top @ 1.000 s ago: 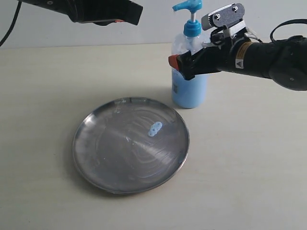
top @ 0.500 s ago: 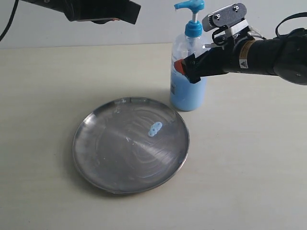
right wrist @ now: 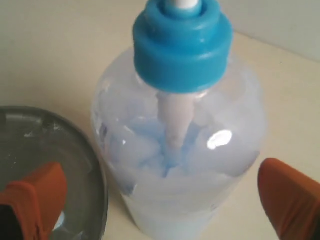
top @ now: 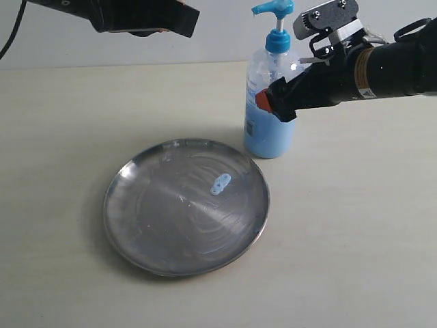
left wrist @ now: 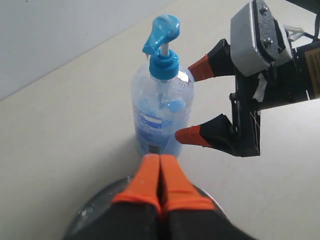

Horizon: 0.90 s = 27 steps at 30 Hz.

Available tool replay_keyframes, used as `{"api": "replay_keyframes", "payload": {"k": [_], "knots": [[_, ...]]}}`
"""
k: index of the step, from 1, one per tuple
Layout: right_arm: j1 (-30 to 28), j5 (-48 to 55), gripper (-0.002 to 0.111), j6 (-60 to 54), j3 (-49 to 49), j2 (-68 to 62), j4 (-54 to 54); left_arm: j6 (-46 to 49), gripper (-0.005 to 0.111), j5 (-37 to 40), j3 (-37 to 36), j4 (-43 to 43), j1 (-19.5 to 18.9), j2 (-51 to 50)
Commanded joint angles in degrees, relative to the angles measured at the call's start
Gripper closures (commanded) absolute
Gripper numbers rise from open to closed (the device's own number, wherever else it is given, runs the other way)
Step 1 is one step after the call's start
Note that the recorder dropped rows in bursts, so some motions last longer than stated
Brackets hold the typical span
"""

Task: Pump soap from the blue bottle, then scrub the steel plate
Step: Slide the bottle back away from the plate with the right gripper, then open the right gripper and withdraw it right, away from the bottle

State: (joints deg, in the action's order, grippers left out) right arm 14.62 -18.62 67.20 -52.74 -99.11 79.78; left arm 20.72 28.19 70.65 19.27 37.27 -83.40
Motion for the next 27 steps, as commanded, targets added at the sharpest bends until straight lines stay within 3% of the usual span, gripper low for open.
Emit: {"api": "replay_keyframes", "payload": {"k": [1, 4, 14, 17, 22, 27], "knots": [[0.1, -0.3, 0.003, 18.0, -0.2, 1.6, 16.1, 0.1, 0.107, 0.5, -0.1, -0.6, -0.2, 0.4], [0.1, -1.4, 0.003, 27.2, 0.3, 2.8, 20.2, 0.1, 0.107, 1.2, -0.1, -1.6, -0.2, 0.4], [0.1, -4.7, 0.008, 28.0, 9.3, 9.6, 20.2, -2.0, 0.107, 14.0, -0.1, -1.6, -0.2, 0.4], [0.1, -10.4, 0.024, 27.9, 11.9, 9.7, 20.2, -3.2, 0.107, 16.4, -0.1, -1.2, -0.2, 0.4], [0.1, -16.1, 0.066, 31.4, 13.3, 9.7, 20.2, -3.7, 0.107, 20.0, -0.1, -0.5, -0.2, 0.4], [0.1, -20.5, 0.078, 35.6, 13.3, 9.7, 20.2, -4.8, 0.107, 21.1, -0.1, 0.0, -0.2, 0.4]]}}
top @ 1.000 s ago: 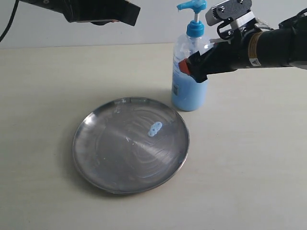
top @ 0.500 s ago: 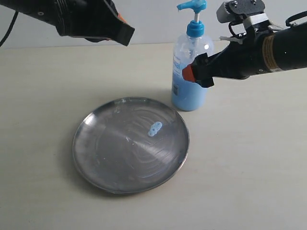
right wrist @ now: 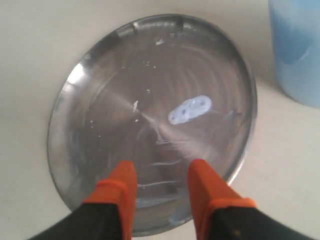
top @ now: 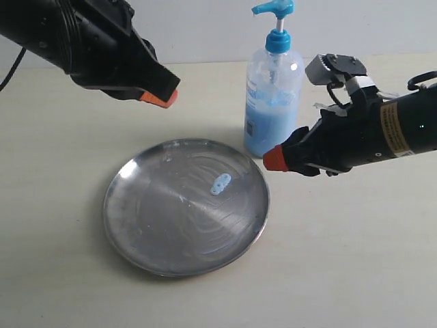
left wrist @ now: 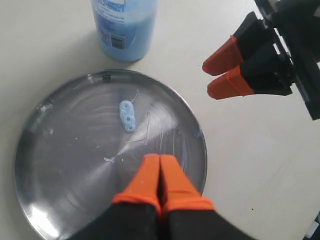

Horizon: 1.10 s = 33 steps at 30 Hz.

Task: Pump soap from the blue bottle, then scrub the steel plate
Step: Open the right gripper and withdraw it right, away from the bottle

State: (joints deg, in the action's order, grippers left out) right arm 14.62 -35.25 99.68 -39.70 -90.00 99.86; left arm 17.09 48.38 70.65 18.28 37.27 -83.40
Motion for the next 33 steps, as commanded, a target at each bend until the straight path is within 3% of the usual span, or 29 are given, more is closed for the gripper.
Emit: {"api": "replay_keyframes", "payload": {"k": [1, 6, 10, 26, 29, 33], "knots": [[0.1, -5.7, 0.080, 4.0, 0.2, 0.6, 0.1, -1.2, 0.107, 1.3, -0.1, 1.3, -0.2, 0.4], [0.1, -16.1, 0.098, 1.4, 0.2, 0.7, 0.1, -1.2, 0.107, 2.1, -0.1, 1.8, -0.2, 1.0], [0.1, -13.9, 0.108, -5.9, 0.2, 2.1, 0.1, -1.2, 0.107, 2.2, -0.1, 2.1, -0.2, 2.8], [0.1, 44.3, 0.108, -30.9, 2.3, 9.2, 0.1, -2.5, 0.107, 4.2, -0.1, 2.0, -0.2, 12.2], [0.1, 51.9, 0.108, -47.2, 3.3, 8.1, -12.8, -2.5, 0.107, 4.4, -0.1, 1.6, -0.2, 13.4], [0.1, 61.4, 0.108, -76.9, 1.9, 4.6, -41.1, -2.5, 0.107, 4.4, -0.1, 1.4, -0.2, 14.3]]}}
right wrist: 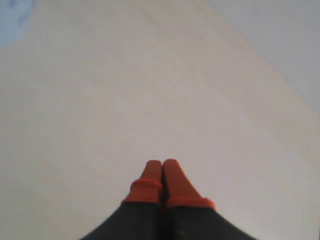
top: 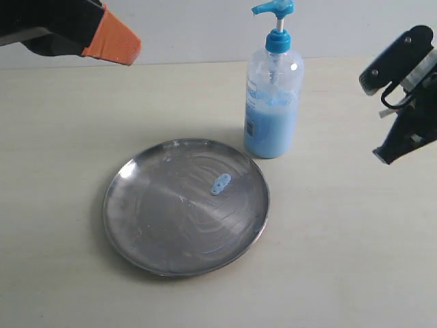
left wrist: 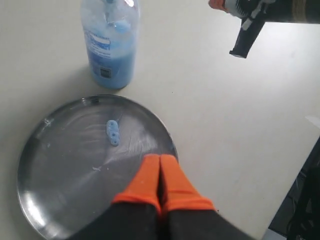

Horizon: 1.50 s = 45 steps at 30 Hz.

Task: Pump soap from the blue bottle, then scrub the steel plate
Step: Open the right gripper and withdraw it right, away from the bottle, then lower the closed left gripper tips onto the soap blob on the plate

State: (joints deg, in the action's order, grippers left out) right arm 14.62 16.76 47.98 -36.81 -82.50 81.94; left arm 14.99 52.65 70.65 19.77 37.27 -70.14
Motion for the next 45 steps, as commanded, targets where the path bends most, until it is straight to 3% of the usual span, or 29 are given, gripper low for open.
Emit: {"api": "replay_keyframes", "payload": {"k": [1, 7, 16, 22, 33, 40, 45], "knots": [[0.1, 10.9, 0.108, -31.6, -2.0, -3.7, -30.6, -0.4, 0.107, 0.2, -0.1, -0.4, -0.2, 1.1], [0.1, 17.1, 0.108, -50.0, -8.7, -3.7, -64.7, -0.4, 0.107, 1.2, -0.3, -1.1, -0.2, 1.1], [0.1, 22.9, 0.108, -68.6, -11.6, 5.3, -92.7, -0.2, 0.107, -3.2, -8.7, -1.0, -0.2, 1.1], [0.1, 22.0, 0.108, -71.3, -11.6, 15.6, -98.2, 1.6, 0.107, -7.6, -14.4, -0.5, -0.2, 1.1], [0.1, 17.8, 0.108, -70.9, -9.3, 33.4, -98.7, 4.9, 0.107, -18.3, -22.0, 5.4, -0.2, -1.1], [0.1, 9.1, 0.108, -70.9, -1.5, 44.1, -100.3, 13.3, 0.107, -21.9, -22.2, 17.1, -0.2, -7.5], [0.1, 4.0, 0.108, -70.9, 3.1, 49.6, -100.3, 14.8, 0.107, -24.3, -21.4, 17.9, -0.2, -13.5]]}}
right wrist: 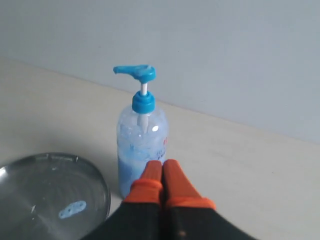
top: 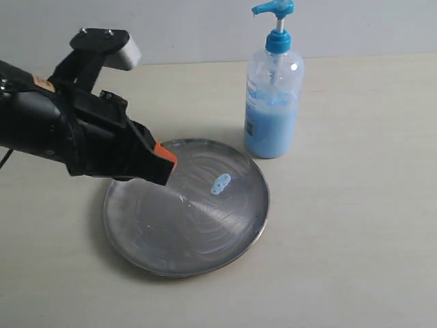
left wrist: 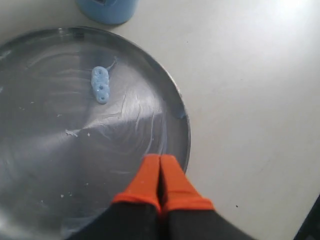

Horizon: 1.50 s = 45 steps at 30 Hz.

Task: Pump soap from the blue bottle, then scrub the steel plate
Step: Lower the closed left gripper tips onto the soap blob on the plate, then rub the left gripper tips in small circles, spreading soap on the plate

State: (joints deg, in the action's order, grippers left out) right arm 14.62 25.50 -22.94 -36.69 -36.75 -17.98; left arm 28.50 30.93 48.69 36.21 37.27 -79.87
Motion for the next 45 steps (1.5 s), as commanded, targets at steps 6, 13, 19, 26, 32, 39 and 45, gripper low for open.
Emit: {"api": "replay_keyframes", "payload": {"k": [6, 13, 19, 26, 32, 39, 45], "knots": [[0.1, -6.5, 0.108, 0.1, 5.6, 8.1, -1.5, 1.4, 0.107, -4.4, 2.6, 1.7, -0.2, -10.6], [0.1, -6.8, 0.108, 0.2, 5.6, 10.3, -1.8, 1.4, 0.107, -5.3, 7.3, 1.8, -0.2, -18.8], [0.1, -6.8, 0.108, 0.2, 5.6, 10.4, -3.0, 1.4, 0.107, -4.1, 13.6, 3.0, 0.0, -26.1], [0.1, -6.8, 0.108, 0.2, 5.6, 10.4, -3.0, 1.4, 0.107, -0.9, 20.1, 3.5, 0.1, -33.3], [0.1, -6.8, 0.108, 0.2, 5.6, 10.4, -3.0, 1.5, 0.107, -0.9, 21.4, 3.5, 0.1, -37.5], [0.1, -6.8, 0.108, 0.4, 5.6, 10.4, -4.1, 1.5, 0.107, -5.6, 21.4, 3.9, 0.1, -40.2], [0.1, -6.8, 0.108, 0.4, 5.6, 10.4, -4.1, 1.5, 0.107, -7.9, 21.4, 7.7, 0.1, -42.0]]}}
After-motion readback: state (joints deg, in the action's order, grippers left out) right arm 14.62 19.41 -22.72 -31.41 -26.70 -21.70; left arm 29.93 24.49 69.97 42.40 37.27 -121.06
